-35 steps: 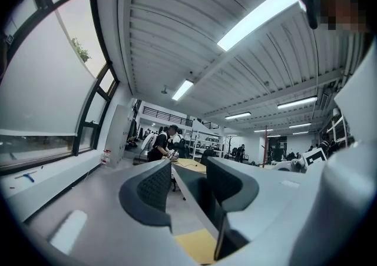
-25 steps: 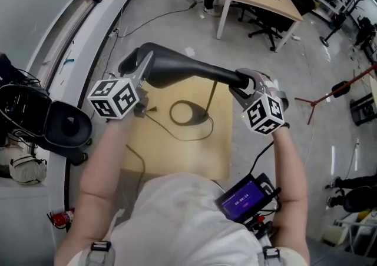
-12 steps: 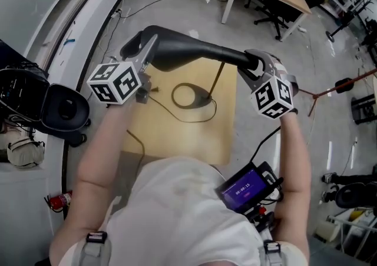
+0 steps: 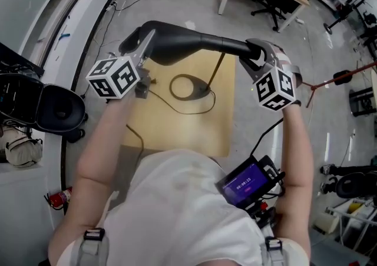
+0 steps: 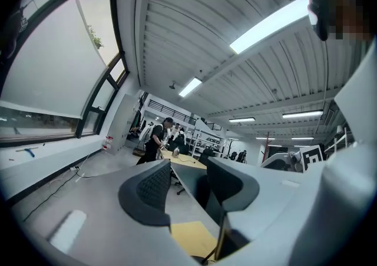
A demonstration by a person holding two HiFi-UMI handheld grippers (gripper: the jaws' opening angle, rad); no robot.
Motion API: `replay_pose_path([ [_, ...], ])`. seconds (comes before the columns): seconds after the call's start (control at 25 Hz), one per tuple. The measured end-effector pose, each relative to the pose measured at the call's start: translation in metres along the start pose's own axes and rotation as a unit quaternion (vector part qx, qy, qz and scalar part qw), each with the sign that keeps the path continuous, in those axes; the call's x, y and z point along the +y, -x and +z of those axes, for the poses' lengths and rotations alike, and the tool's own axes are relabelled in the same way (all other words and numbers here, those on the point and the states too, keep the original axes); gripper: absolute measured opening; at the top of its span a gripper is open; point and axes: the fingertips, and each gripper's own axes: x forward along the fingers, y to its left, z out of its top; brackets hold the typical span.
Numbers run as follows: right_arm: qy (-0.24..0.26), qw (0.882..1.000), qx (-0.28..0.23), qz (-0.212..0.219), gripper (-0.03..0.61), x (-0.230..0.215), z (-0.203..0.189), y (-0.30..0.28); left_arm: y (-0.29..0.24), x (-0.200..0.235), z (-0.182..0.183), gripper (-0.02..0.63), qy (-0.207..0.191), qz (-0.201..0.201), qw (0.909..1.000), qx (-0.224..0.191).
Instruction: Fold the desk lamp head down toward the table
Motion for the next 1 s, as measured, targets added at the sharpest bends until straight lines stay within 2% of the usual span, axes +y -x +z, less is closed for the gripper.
replay_pose_path([
  [1.0,0.097,0.994,0.046,-0.019,0.232,-0.010,0.006,0.007,-0.001,0.018,-0.054,0.196,0.086,-0.002,0.9959,0.027],
])
